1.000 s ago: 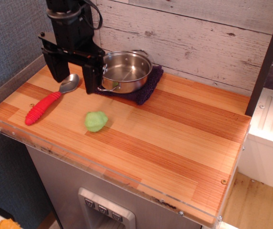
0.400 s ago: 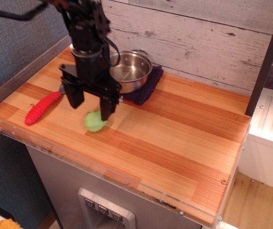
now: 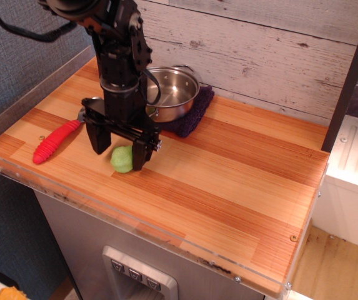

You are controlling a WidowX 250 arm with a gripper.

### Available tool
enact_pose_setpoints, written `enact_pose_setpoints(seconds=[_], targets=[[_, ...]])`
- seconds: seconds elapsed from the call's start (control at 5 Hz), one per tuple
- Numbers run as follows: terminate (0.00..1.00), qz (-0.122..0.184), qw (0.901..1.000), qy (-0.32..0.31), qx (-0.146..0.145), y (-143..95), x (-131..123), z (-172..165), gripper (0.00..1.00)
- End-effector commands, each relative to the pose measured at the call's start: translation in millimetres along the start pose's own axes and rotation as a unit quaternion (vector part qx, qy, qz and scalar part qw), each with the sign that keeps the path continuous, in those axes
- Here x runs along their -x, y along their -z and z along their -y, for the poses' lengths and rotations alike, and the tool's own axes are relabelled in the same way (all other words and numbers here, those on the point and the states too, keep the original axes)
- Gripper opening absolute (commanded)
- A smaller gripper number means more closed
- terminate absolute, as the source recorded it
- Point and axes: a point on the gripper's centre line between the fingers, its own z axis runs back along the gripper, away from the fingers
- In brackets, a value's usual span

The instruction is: Place the green broccoli inside the silver pot.

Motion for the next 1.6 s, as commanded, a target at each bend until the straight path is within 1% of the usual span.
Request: enact_pose_setpoints(seconds=[0.0,0.2,0.4,0.6,0.8,1.0,1.2,1.4], targets=[[0.00,0.005,0.9999,0.011,0.002,-2.4,2.7,5.2,0.00],[0.00,0.018,0.9995,0.026,0.001,-12.7,2.6,6.1,0.00],[0.00,0.052,0.9955,0.080,-0.006,-42.1,9.2,7.0,0.00],[0.00,0.101,0.9886,0.111,-0.011,-91.6,15.4,2.0,0.00],[0.00,0.123,0.9893,0.078,-0.011,-119.0,-10.9,-11.0,0.00],[0.00,0.109,0.9931,0.043,-0.001,-115.9,-47.8,-23.0,0.00],[0.00,0.098,0.9949,0.023,0.007,-106.2,-68.9,-27.9,0.00],[0.00,0.085,0.9960,0.027,0.008,-94.9,-79.3,-22.4,0.00]])
